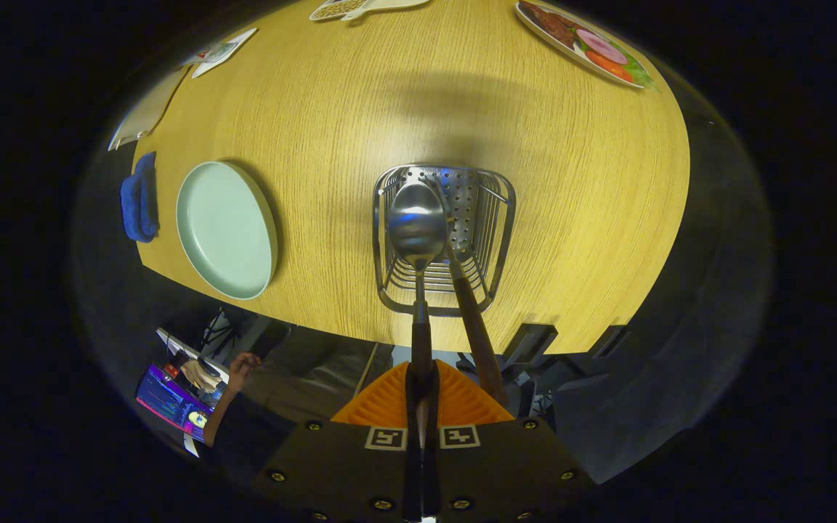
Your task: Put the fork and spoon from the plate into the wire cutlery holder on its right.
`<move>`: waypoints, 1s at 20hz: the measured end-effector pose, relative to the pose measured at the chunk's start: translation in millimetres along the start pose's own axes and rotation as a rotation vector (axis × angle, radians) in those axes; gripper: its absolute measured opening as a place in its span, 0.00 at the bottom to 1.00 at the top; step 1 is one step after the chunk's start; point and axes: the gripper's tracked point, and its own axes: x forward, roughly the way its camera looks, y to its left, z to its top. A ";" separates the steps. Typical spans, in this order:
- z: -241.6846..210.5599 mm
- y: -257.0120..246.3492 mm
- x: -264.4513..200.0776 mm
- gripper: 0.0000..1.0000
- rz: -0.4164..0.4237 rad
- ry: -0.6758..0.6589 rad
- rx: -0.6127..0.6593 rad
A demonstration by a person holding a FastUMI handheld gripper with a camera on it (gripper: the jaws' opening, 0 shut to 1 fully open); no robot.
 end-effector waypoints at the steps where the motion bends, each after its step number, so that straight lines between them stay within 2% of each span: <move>1: 2.4 -1.4 0.8 0.02 -0.009 0.004 0.002; 2: 4.9 -4.4 -1.9 0.06 -0.023 0.006 0.003; 5: 11.2 1.1 2.0 0.09 -0.014 -0.020 0.005; 9: 14.7 -2.2 -5.0 0.11 -0.035 -0.065 -0.010; 15: 16.7 0.3 -31.8 0.12 -0.032 -0.212 -0.021; 16: 16.4 0.2 -37.1 0.23 -0.027 -0.232 -0.017; 20: 17.2 -3.9 -53.8 0.29 -0.007 -0.370 0.013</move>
